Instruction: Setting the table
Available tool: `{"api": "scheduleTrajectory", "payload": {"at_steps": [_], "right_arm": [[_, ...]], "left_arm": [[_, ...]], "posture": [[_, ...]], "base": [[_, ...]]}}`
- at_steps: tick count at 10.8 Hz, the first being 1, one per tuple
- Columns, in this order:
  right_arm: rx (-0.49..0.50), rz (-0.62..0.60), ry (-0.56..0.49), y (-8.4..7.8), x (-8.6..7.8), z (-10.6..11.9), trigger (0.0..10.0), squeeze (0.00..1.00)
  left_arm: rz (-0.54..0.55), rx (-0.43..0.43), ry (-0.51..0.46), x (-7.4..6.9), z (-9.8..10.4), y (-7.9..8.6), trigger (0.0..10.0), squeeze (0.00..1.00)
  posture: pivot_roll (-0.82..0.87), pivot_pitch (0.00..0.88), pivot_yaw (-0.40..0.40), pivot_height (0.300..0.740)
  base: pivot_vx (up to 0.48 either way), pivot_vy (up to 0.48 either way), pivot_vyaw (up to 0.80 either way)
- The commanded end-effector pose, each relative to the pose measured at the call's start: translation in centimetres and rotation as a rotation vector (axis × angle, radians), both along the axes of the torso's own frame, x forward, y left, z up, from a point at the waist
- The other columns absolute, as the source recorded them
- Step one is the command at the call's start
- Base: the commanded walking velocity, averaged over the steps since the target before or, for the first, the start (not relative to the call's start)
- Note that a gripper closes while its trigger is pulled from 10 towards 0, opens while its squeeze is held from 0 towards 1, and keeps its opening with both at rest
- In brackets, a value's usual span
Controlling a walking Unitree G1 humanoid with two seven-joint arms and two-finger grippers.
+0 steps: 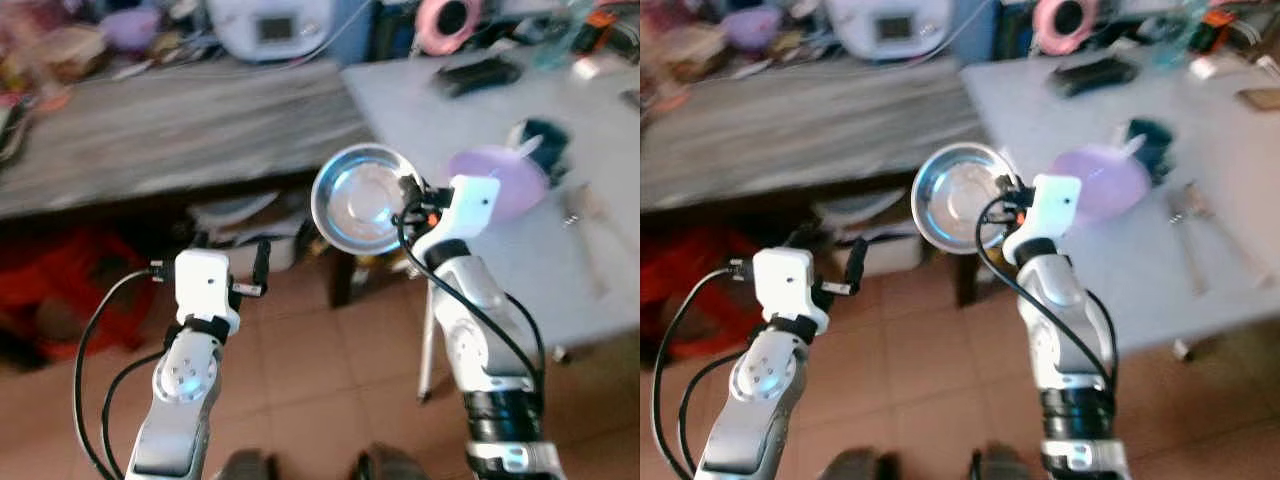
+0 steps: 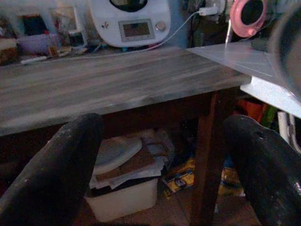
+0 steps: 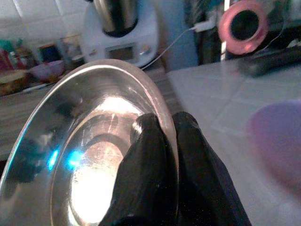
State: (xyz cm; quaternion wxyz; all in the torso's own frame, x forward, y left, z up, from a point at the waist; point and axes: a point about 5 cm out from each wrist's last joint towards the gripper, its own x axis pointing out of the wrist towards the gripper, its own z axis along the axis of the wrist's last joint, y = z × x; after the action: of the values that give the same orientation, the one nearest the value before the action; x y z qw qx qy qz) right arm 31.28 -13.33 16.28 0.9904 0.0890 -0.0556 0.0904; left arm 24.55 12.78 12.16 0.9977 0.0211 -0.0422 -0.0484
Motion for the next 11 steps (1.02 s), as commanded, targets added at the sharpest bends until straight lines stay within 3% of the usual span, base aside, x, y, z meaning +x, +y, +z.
{"api": "scheduleTrajectory", "payload": {"at_steps": [1, 4, 11], "right_arm": [[-0.004, 0.0, -0.032, -0.14, -0.15, 0.64, 10.0, 0.0], [-0.002, -0.012, -0.037, -0.4, -0.02, 0.79, 10.0, 0.0], [-0.004, -0.016, -0.047, -0.78, 0.25, 0.96, 10.0, 0.0]], "left_arm": [[0.018, 0.006, 0.005, 0.12, 0.09, 0.06, 10.0, 0.0], [0.046, 0.018, 0.007, 0.19, 0.23, 0.54, 10.0, 0.0], [0.037, 0.037, 0.005, 0.14, 0.42, 0.51, 10.0, 0.0]], "posture": [[0.03, 0.074, 0.0, 0.74], [0.04, 0.077, 0.001, 0.74], [0.04, 0.089, 0.007, 0.74]], "base": [[0.465, 0.0, 0.49], [0.465, 0.0, 0.45], [0.345, 0.332, 0.0]]}}
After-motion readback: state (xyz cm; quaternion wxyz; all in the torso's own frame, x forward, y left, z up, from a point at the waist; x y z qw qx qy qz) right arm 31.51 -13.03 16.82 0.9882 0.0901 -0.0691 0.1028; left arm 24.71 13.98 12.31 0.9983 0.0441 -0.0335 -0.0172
